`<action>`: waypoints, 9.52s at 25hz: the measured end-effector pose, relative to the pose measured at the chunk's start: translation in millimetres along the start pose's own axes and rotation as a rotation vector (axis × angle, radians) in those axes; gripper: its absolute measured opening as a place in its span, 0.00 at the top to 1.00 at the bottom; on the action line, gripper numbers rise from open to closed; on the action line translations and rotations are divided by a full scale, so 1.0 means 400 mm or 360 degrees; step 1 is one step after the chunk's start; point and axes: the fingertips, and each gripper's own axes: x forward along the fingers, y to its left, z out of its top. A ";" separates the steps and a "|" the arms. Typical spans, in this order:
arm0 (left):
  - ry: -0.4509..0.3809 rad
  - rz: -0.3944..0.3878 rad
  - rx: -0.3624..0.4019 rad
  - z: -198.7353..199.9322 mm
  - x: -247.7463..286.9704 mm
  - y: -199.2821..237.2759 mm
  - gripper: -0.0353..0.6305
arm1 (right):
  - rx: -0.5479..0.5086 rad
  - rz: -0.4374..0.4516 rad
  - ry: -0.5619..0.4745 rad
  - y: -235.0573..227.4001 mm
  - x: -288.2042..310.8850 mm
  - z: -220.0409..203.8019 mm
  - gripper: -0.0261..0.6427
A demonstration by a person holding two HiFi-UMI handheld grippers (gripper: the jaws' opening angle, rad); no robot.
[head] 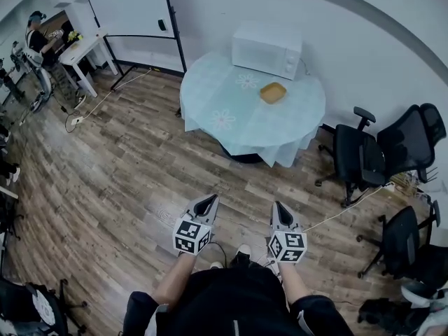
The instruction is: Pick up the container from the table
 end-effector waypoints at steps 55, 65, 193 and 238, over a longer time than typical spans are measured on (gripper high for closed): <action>0.0074 -0.0385 -0.0024 0.240 0.795 0.471 0.92 | 0.0055 -0.0270 0.0113 -0.210 0.773 0.246 0.92; 0.0079 -0.0448 0.0007 0.268 0.867 0.466 0.92 | 0.0091 -0.0278 0.0106 -0.254 0.843 0.252 0.92; 0.1136 -0.0612 0.0367 -0.008 1.981 0.569 0.91 | 0.0324 -0.0669 0.0283 -0.687 1.147 0.318 0.92; 0.0956 -0.0601 0.0304 0.285 1.737 0.677 0.92 | 0.0184 -0.0315 0.0280 -0.594 1.257 0.349 0.92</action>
